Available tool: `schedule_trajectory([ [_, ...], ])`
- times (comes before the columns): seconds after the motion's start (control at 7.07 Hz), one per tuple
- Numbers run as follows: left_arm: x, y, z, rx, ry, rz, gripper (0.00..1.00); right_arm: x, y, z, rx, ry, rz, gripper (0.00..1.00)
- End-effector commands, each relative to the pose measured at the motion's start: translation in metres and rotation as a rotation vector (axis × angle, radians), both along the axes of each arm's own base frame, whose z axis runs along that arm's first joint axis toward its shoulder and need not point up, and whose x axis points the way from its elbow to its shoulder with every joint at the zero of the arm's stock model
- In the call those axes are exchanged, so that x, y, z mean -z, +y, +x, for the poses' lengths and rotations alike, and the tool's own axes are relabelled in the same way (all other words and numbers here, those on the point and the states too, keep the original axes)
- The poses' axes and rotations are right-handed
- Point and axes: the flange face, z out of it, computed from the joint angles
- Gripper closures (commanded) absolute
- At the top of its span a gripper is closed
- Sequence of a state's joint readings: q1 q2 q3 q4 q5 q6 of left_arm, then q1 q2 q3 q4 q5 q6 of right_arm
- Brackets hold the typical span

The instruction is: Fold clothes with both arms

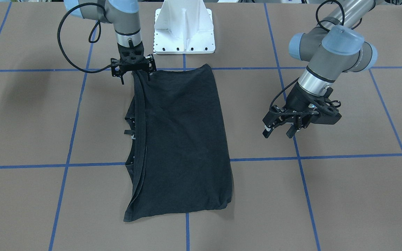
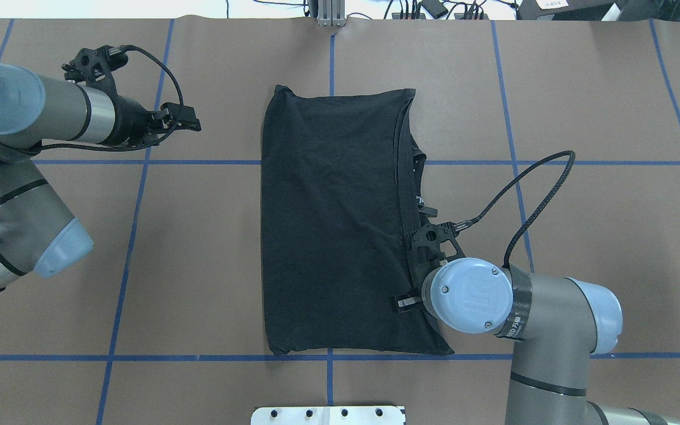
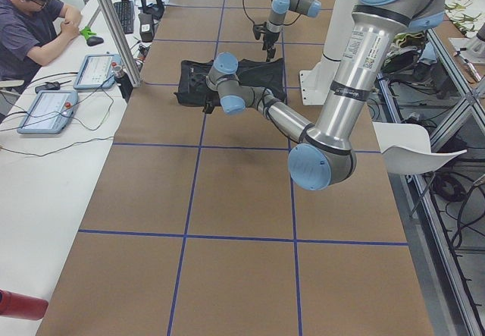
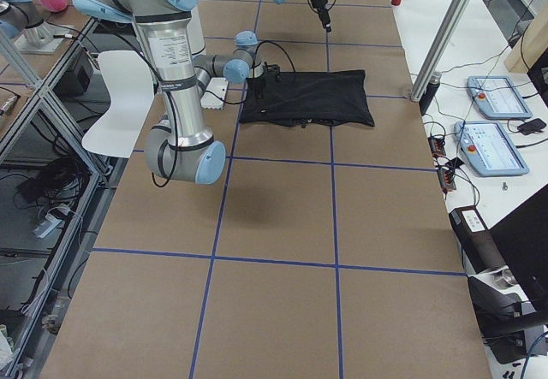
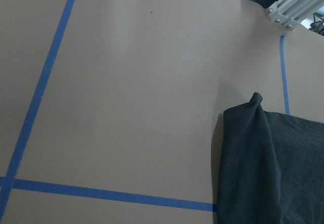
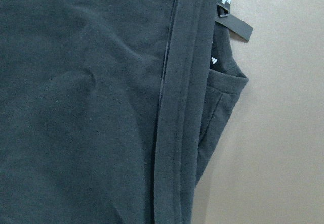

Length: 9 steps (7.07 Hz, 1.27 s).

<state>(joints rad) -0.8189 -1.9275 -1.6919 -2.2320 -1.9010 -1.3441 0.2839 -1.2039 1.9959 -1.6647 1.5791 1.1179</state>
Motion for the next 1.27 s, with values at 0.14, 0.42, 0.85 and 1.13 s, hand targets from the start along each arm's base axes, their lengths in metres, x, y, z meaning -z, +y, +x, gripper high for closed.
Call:
schedule_trajectory([
  [0.14, 0.001, 0.001, 0.001, -0.001, 0.004, 0.001, 0.0, -0.011, -0.002, -0.022, 0.025, 0.039, -0.009, 0.0],
  [0.42, 0.001, 0.002, 0.004, -0.005, 0.003, 0.001, 0.0, -0.015, 0.0, -0.024, 0.03, 0.047, -0.014, 0.0],
  [0.85, -0.001, 0.002, 0.006, -0.005, 0.004, -0.001, 0.0, -0.018, -0.009, -0.017, 0.04, 0.047, -0.021, 0.0],
  [1.13, 0.0, 0.002, 0.007, -0.006, 0.007, 0.001, 0.0, -0.025, -0.012, -0.013, 0.045, 0.055, -0.04, 0.0],
])
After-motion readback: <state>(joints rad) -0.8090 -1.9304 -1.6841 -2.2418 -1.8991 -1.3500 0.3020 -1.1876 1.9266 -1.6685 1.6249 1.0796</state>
